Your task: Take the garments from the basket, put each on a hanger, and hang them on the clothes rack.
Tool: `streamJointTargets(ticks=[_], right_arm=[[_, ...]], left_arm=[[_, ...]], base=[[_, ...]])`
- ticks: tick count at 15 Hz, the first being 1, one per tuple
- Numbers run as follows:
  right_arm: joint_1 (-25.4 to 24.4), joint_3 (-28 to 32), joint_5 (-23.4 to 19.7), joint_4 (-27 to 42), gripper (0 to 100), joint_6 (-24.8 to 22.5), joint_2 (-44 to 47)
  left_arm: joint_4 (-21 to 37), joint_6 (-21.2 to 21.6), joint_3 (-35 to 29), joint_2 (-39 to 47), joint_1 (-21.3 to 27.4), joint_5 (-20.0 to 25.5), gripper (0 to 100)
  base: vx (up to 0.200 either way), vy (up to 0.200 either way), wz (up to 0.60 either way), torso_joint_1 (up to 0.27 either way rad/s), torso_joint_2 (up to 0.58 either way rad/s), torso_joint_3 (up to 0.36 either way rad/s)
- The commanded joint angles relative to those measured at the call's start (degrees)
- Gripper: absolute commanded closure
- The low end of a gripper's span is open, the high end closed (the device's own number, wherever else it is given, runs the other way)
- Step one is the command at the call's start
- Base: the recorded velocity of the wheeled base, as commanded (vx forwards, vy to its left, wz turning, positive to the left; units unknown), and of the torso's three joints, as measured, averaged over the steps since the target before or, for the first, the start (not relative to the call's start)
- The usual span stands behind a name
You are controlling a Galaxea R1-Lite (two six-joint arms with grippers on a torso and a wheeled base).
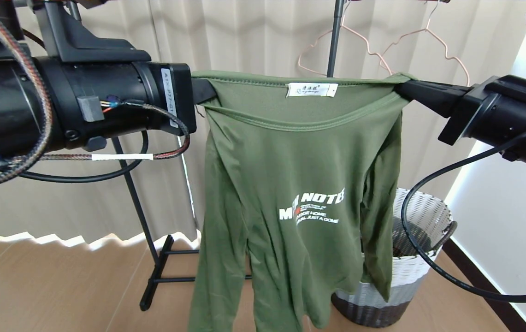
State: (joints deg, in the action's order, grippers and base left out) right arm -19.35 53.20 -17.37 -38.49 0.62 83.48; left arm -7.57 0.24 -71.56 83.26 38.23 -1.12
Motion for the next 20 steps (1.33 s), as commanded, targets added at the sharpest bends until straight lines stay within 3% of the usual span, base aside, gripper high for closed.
streamJointTargets(ticks=[1, 3, 11, 14, 15, 16, 20], right_arm=[[0.01, 0.15, -0.12, 0.08, 100, -0.01, 0.45], [0.01, -0.20, -0.12, -0.19, 100, -0.01, 1.60], [0.01, -1.87, -0.03, 1.13, 100, -0.01, 0.81], [0.01, -2.75, -0.12, 7.37, 100, -0.01, -4.73], [0.01, -2.93, -0.29, 13.09, 100, -0.01, -9.48], [0.01, -3.37, -1.00, 16.34, 100, -0.01, -11.94], [-0.52, -8.90, -11.37, 22.23, 100, -0.01, -19.15]], left_arm=[[0.10, 0.02, 1.33, 0.94, -0.26, -1.16, 100], [0.01, 0.11, 3.44, 0.94, -1.67, -3.27, 100], [-0.52, 0.02, 3.80, 3.22, -3.16, -3.19, 100], [-0.78, 0.11, 0.37, 7.53, -3.60, -3.10, 100], [-0.96, 0.02, -3.41, 12.28, -4.74, -2.92, 100], [-1.04, -0.16, -5.87, 15.00, -5.18, -2.83, 100], [-0.96, -0.16, -12.11, 21.06, -5.18, -2.66, 100]], base=[[0.000, 0.000, 0.00, 0.000, 0.00, 0.000], [0.000, 0.000, 0.00, 0.000, 0.00, 0.000], [0.000, 0.000, 0.00, 0.000, 0.00, 0.000], [0.000, 0.000, 0.00, 0.000, 0.00, 0.000], [0.000, 0.000, 0.00, 0.000, 0.00, 0.000], [0.000, 0.000, 0.00, 0.000, 0.00, 0.000], [0.000, 0.000, 0.00, 0.000, 0.00, 0.000]])
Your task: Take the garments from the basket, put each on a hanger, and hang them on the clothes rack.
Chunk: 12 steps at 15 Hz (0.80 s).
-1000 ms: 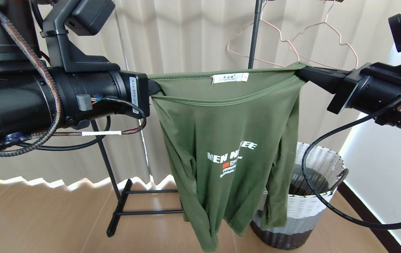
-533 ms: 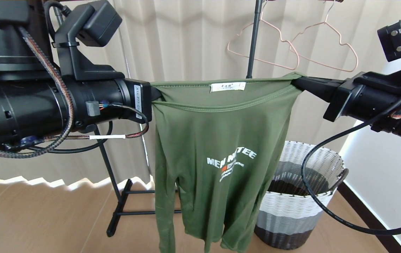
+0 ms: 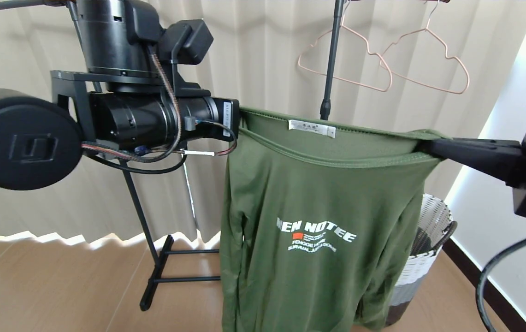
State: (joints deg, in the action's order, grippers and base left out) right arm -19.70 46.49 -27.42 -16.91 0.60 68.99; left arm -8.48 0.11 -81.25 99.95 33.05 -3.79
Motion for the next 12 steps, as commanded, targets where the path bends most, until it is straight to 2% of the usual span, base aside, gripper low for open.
streamJointTargets(ticks=[1, 4, 8, 12], right_arm=[[-0.87, -4.13, -3.35, 0.03, 100, -0.07, -5.18], [-3.42, -4.83, -3.52, 0.03, 100, 0.02, -5.44], [-3.24, -4.66, -3.35, 0.03, 100, -0.16, -5.00], [3.97, -3.25, -3.17, -2.60, 100, -0.25, -0.61]], left_arm=[[-0.04, -0.02, -3.65, 5.43, 0.17, 0.10, 100], [-0.04, -0.02, -3.92, 5.78, 0.26, 1.77, 100], [0.31, -0.11, -2.86, 4.73, 0.35, 2.12, 100], [0.40, 0.07, 2.76, -1.95, -1.06, 2.65, 100]], base=[[0.000, 0.000, 0.00, 0.000, 0.00, 0.000], [0.000, 0.000, 0.00, 0.000, 0.00, 0.000], [0.000, 0.000, 0.00, 0.000, 0.00, 0.000], [0.000, 0.000, 0.00, 0.000, 0.00, 0.000]])
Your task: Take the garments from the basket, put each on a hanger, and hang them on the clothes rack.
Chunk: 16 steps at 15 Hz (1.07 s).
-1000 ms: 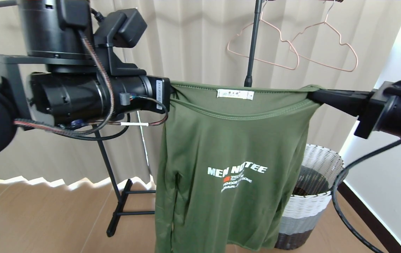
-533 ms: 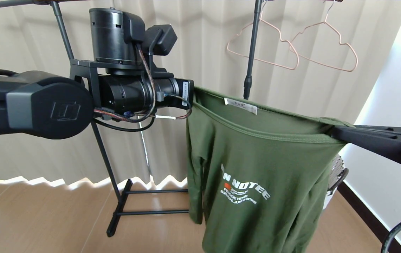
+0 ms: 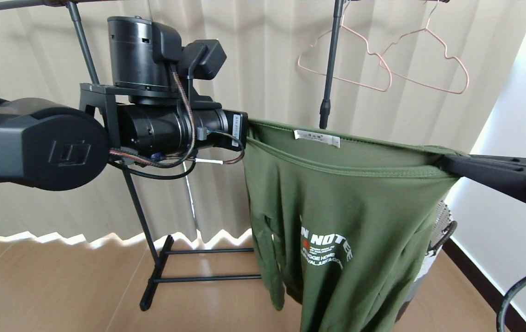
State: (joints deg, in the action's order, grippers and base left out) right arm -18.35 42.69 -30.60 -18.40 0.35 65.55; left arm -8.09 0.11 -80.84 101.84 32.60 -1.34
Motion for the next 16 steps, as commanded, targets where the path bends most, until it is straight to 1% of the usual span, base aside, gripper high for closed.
streamJointTargets(ticks=[1, 2, 3, 5, 6, 7, 8, 9, 11, 13, 14, 16], right_arm=[[3.93, 0.73, 0.01, -2.87, 100, 0.00, 4.50], [5.87, 0.81, 0.01, -5.95, 100, 0.00, 7.40], [6.48, 0.81, 0.01, -8.59, 100, 0.09, 9.51], [6.48, 2.40, 0.01, -12.37, 100, 0.17, 12.94], [6.48, 2.57, 0.01, -12.45, 100, 0.17, 13.03], [6.48, 5.12, -0.08, -13.42, 100, 0.17, 15.40], [6.13, 7.23, -0.16, -13.60, 100, 0.26, 17.16], [5.87, 8.55, -0.16, -13.60, 100, 0.26, 18.21], [5.16, 10.39, -0.16, -14.12, 100, 0.26, 19.88], [3.93, 12.42, -0.16, -14.39, 100, 0.26, 22.08], [2.88, 13.56, -0.08, -14.39, 100, 0.26, 23.31], [1.56, 14.96, 0.28, -14.39, 100, 0.26, 24.28]], left_arm=[[0.01, -0.02, 3.58, -5.51, -0.61, 1.78, 100], [0.18, 0.07, 5.69, -8.68, -0.61, 5.47, 100], [1.15, 0.15, 7.36, -10.96, -0.61, 7.58, 100], [2.56, 0.24, 9.56, -14.74, -0.34, 8.37, 100], [2.56, 0.24, 9.64, -14.92, -0.34, 8.46, 100], [2.82, 0.15, 10.96, -17.73, -0.17, 11.27, 100], [5.46, 0.24, 12.11, -20.28, -0.08, 13.73, 100], [7.66, 0.24, 12.19, -21.95, 0.71, 14.52, 100], [10.03, 0.24, 12.98, -25.11, 3.35, 14.70, 100], [12.93, 0.42, 15.36, -27.75, 4.58, 14.79, 100], [13.19, 1.38, 16.76, -28.98, 5.81, 14.79, 100], [13.19, 3.49, 19.40, -30.39, 6.43, 14.79, 100]], base=[[0.000, 0.000, 0.00, 0.000, 0.00, 0.000], [0.000, 0.000, 0.00, 0.000, 0.00, 0.000], [0.000, 0.000, 0.00, 0.000, 0.00, 0.000], [0.000, 0.000, 0.00, 0.000, 0.00, 0.000], [0.000, 0.000, 0.00, 0.000, 0.00, 0.000], [0.000, 0.000, 0.00, 0.000, 0.00, 0.000], [0.000, 0.000, 0.00, 0.000, 0.00, 0.000], [0.000, 0.000, 0.00, 0.000, 0.00, 0.000], [0.000, 0.000, 0.00, 0.000, 0.00, 0.000], [0.000, 0.000, 0.00, 0.000, 0.00, 0.000], [0.000, 0.000, 0.00, 0.000, 0.00, 0.000], [0.000, 0.000, 0.00, 0.000, 0.00, 0.000]])
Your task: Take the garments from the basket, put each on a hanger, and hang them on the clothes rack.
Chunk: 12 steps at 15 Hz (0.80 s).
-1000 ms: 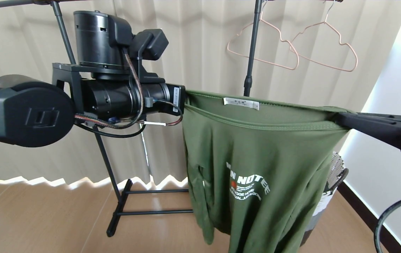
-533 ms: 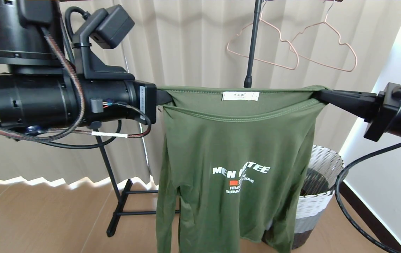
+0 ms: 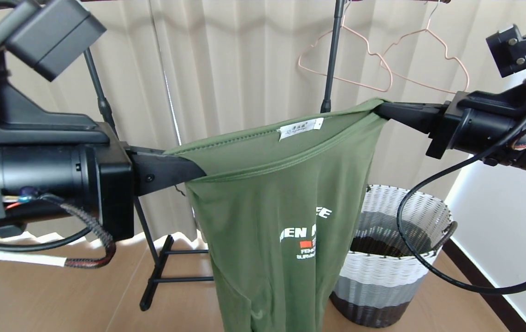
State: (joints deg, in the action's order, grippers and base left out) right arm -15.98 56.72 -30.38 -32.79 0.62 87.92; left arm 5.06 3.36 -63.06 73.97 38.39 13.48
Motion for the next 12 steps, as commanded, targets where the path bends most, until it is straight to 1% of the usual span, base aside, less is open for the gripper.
streamJointTargets(ticks=[1, 6, 8, 9, 10, 11, 12], right_arm=[[-0.89, 0.93, 0.14, 0.01, 100, -0.01, 1.91], [-0.89, 0.49, 0.76, 0.19, 100, -0.01, 0.94], [-0.54, -0.30, 2.25, 1.24, 100, -0.18, -1.17], [-0.45, -1.00, 3.04, 1.42, 100, -0.18, -2.66], [-0.37, -1.18, 3.04, 1.50, 100, -0.18, -3.19], [0.78, -1.44, 3.13, 2.65, 100, -0.18, -5.48], [2.36, -1.35, 3.13, 5.11, 100, -0.18, -7.50]], left_arm=[[-0.05, 0.77, 1.80, -2.61, 0.81, -0.04, 100], [-0.31, 0.94, 1.63, -2.17, 1.43, -0.21, 100], [-1.37, 1.21, 0.57, -0.76, 0.99, -0.83, 100], [-2.51, 1.38, -0.92, 1.26, 0.90, -3.29, 100], [-2.69, 1.38, -1.63, 1.88, 0.90, -4.52, 100], [-4.27, 1.56, -5.40, 6.27, 0.90, -10.85, 100], [-5.76, 1.65, -7.69, 8.73, 0.90, -12.96, 100]], base=[[0.000, 0.000, 0.00, 0.000, 0.00, 0.000], [0.000, 0.000, 0.00, 0.000, 0.00, 0.000], [0.000, 0.000, 0.00, 0.000, 0.00, 0.000], [0.000, 0.000, 0.00, 0.000, 0.00, 0.000], [0.000, 0.000, 0.00, 0.000, 0.00, 0.000], [0.000, 0.000, 0.00, 0.000, 0.00, 0.000], [0.000, 0.000, 0.00, 0.000, 0.00, 0.000]])
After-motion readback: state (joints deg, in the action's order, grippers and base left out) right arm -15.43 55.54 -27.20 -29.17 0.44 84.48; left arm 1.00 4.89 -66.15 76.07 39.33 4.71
